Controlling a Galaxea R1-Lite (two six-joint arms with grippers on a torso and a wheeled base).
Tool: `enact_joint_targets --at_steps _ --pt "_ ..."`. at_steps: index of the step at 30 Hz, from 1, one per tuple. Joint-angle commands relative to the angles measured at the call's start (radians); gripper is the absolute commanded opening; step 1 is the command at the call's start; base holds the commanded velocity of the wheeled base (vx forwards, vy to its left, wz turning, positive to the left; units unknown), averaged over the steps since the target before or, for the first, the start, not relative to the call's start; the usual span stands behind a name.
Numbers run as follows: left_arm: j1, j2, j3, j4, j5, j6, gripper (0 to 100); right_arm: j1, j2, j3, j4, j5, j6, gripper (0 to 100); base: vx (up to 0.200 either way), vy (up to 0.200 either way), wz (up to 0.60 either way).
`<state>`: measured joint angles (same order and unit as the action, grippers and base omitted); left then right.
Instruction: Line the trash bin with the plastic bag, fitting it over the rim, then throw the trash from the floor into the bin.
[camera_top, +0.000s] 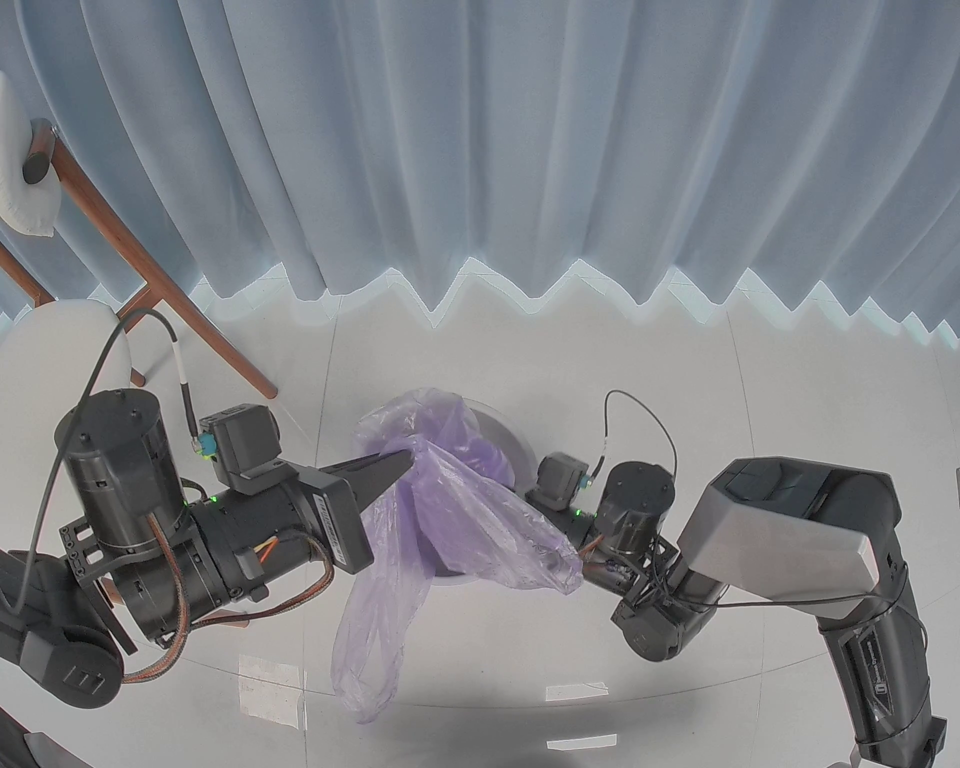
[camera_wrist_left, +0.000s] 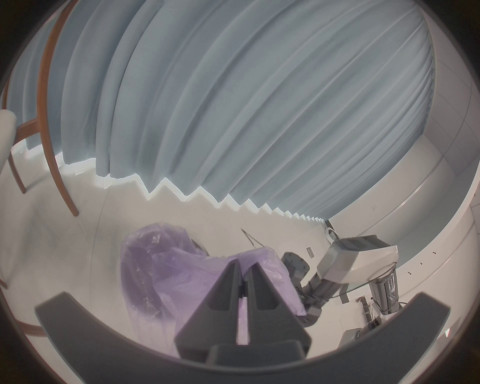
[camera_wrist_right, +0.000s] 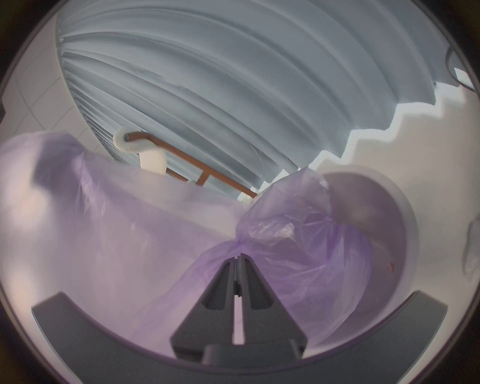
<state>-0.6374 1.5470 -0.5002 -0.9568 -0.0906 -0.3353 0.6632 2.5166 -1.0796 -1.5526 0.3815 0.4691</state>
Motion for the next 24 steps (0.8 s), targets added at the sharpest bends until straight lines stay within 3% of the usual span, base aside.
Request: enact_joint_targets --at_steps 1,16,19,24 --pt "0.007 0.004 -0.004 -0.002 0.0 -0.001 0 0.026 -0.035 0.148 -0.011 0.039 0.002 0 0.0 0.0 0.0" --pt "0.078 0.082 -0.043 -0.017 -0.004 -0.005 0 -0.004 -0.041 0.239 -0.014 0.027 0.005 0 0.0 0.0 0.0" --pt "0.079 0.085 -0.055 -0.04 -0.004 -0.034 0 -0.051 -0.088 0.204 -0.014 -0.029 0.008 0 0.0 0.0 0.0" --pt "0.081 0.082 -0.063 -0.043 -0.001 -0.054 0 -0.157 -0.19 0.204 -0.017 -0.053 0.034 0 0.0 0.0 0.0"
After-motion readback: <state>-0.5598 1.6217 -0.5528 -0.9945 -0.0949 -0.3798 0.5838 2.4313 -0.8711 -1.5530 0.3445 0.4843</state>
